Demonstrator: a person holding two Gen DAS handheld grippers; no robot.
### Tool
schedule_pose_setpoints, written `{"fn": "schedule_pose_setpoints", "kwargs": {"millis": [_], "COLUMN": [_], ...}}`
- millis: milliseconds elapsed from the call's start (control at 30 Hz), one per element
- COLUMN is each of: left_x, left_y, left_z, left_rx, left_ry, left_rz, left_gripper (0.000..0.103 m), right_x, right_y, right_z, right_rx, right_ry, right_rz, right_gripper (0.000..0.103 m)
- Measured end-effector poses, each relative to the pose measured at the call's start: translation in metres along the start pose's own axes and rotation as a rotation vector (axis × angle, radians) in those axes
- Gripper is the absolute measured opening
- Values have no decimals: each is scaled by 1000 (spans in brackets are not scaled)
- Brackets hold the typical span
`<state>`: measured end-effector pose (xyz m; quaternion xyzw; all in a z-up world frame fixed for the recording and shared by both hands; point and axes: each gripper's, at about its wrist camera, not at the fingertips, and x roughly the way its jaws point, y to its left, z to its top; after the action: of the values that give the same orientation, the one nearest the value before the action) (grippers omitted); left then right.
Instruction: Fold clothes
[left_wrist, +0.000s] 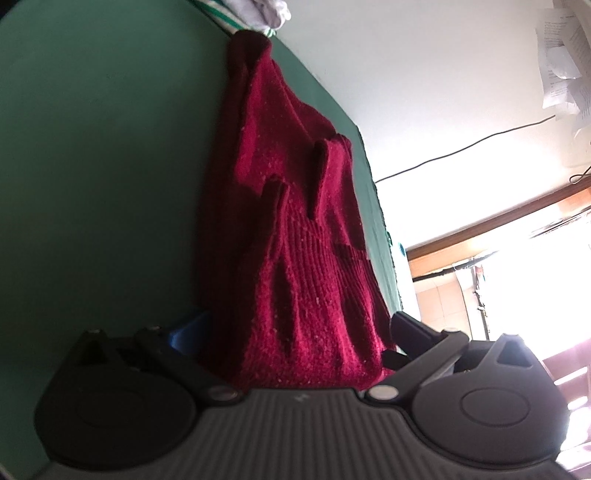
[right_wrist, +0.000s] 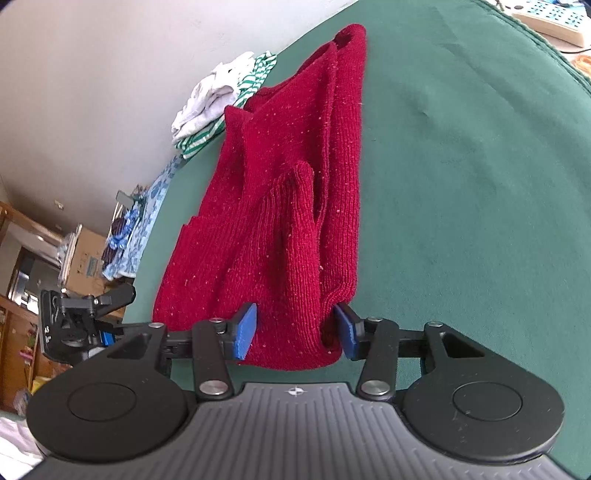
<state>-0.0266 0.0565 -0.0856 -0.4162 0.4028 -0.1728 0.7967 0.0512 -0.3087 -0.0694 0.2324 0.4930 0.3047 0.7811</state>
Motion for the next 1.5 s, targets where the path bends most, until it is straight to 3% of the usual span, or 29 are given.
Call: {"fn": "schedule_pose_setpoints", "kwargs": {"millis": [333,533,600,667,767,867,967,1100,1233,1367,1467,1500], "left_x": [3,3,3,1,-4,-2,-6,-16,-26,-25,-27,-28], "left_y": [-8,0,7,15,24,12,-1,-5,-5,0,3,-1], "left_z": [-11,-11,-12,-13,-13,-11,-10,-10,-19,-27,-26,-26], "left_rx": [31,23,14,5,-22,25,62,29,-10,-9,-12,25], "left_ry": [-41,-73,-82,-90,-91,-79,-75,-61,-20,22,35,45], "left_rz": [20,28,33,38,39,81,113,103,101,149,168,194], "left_gripper": [97,70,52,41,38,31,28,23,22,23,28,41], "right_x": [0,2,4,4,3,2,-4,-12,-16,-23,-18,-16], "right_y": [4,3,5,4,5,4,-3,-1,-3,-7,-8,-8], "right_z": [-7,-8,-9,-11,-12,-10,-8,-6,-9,-12,-12,-12], "right_rx": [-51,-40,-42,-42,-33,-8,66,94,134,148,127,119], "right_ry": [-33,-46,-57,-67,-72,-64,-74,-77,-32,0,2,3], "right_rz": [-37,-43,-45,-44,-49,-44,4,41,71,65,21,9], "right_gripper": [38,32,32,32,32,30,26,25,25,25,31,36]}}
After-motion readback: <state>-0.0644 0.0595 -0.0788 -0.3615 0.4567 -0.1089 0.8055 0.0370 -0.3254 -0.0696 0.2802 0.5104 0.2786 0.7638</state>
